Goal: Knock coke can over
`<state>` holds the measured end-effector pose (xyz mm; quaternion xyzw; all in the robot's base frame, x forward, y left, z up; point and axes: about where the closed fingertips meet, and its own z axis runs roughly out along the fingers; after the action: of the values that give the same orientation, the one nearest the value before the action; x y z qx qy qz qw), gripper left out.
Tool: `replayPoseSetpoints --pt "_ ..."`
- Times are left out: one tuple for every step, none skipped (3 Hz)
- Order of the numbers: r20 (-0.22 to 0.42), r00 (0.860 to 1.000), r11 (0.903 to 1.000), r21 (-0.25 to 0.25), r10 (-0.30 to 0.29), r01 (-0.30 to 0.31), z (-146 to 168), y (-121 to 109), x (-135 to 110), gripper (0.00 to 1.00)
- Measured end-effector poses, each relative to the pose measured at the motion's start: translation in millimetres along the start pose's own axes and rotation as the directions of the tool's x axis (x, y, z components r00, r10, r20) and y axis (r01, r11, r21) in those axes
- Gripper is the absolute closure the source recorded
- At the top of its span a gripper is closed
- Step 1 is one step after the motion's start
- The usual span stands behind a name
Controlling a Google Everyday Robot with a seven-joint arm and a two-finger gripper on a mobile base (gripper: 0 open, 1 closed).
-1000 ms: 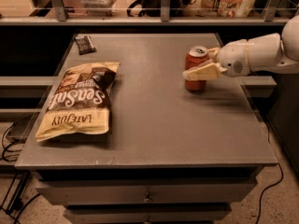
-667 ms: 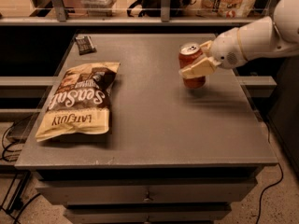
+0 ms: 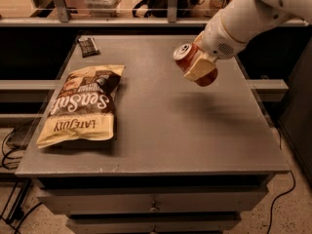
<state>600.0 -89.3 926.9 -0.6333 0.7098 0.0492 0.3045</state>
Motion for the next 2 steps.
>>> replayPoseSetpoints --pt "-0.184 0.977 0.9943 -0.002 -0.105 0.106 8.1 13.1 -4.2 0.83" --pt "-0.363 0.912 0.9809 -0.039 -0.192 0.191 21.9 21.0 13.1 0.59"
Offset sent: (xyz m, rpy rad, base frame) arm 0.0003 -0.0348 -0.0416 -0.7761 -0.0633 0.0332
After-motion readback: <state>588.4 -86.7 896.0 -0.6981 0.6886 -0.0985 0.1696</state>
